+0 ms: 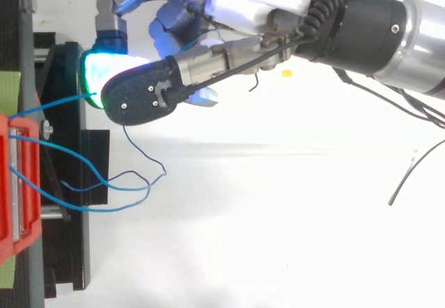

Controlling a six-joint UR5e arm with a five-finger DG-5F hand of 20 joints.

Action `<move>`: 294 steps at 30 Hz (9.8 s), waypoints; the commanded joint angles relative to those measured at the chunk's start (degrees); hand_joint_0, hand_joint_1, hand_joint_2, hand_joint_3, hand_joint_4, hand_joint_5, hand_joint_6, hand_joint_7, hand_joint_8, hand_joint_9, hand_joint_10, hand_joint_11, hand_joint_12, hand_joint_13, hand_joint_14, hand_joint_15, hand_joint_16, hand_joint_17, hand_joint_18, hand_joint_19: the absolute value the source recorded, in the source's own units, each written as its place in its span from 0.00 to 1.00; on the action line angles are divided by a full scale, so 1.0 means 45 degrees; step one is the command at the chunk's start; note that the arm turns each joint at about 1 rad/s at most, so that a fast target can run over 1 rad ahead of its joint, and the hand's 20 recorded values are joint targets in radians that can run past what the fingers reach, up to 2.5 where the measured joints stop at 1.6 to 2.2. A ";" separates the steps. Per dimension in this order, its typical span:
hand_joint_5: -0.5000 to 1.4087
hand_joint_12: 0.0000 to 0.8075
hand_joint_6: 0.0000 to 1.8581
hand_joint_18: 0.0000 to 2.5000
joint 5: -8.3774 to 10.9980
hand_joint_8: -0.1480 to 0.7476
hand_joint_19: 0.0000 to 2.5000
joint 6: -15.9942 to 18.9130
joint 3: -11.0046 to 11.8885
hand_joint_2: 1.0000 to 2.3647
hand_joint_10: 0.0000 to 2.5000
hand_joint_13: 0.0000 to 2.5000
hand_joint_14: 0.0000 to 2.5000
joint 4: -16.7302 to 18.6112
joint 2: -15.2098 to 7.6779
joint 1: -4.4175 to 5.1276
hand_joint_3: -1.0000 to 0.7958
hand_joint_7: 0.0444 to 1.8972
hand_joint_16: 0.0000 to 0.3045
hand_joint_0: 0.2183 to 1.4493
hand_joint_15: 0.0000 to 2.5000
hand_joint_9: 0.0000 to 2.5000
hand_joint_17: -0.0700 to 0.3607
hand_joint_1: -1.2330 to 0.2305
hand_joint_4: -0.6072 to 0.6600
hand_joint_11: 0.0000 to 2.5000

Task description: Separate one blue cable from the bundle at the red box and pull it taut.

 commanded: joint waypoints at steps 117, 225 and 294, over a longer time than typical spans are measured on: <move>0.16 0.53 0.48 0.42 0.1992 0.58 0.38 -0.0605 -0.2710 0.00 0.45 0.57 0.06 -0.0312 0.2130 0.0801 0.28 0.54 0.22 0.25 0.66 0.40 0.52 0.47 0.59 0.67; 0.19 0.50 0.52 0.42 0.3203 0.56 0.38 -0.0644 -0.2710 0.02 0.46 0.60 0.02 0.0176 0.2051 0.1055 0.57 0.73 0.19 0.42 0.69 0.46 0.47 0.27 0.37 0.70; 0.19 0.50 0.51 0.43 0.0195 0.55 0.38 0.0332 -0.3628 0.01 0.45 0.60 0.06 -0.1504 0.2579 0.1035 0.52 0.70 0.20 0.43 0.68 0.46 0.47 0.29 0.39 0.69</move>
